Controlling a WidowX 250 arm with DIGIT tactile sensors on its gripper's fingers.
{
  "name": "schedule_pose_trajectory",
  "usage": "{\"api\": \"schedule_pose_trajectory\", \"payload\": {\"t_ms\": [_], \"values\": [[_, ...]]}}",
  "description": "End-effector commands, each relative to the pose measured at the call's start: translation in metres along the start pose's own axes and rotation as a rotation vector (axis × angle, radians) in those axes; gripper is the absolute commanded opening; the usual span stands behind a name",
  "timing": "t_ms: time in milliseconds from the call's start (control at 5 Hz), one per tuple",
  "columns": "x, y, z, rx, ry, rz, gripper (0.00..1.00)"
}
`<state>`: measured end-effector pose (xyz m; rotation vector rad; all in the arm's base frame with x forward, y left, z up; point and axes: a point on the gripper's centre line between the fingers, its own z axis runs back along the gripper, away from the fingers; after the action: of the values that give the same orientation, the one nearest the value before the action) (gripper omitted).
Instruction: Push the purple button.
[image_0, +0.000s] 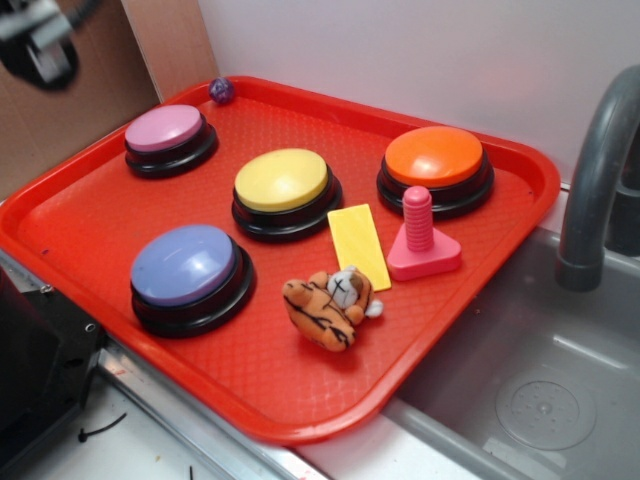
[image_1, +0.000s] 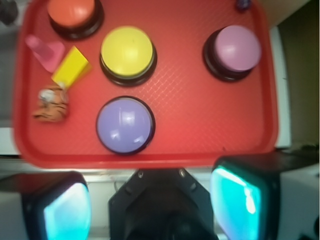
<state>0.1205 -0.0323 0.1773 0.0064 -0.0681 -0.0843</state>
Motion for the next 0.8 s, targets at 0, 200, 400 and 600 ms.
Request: {"api": "schedule_pose_trajectory", "payload": {"t_ms": [0, 200, 400, 600], "values": [[0.007, -0.044, -0.087, 0.072, -0.069, -0.186, 1.00], [0.012, -0.046, -0.115, 0.046, -0.037, -0.189, 1.00], [0.022, -0.040, -0.130, 0.019, -0.015, -0.177, 1.00], [0.026, -0.027, -0.135, 0.006, 0.006, -0.152, 1.00]]}}
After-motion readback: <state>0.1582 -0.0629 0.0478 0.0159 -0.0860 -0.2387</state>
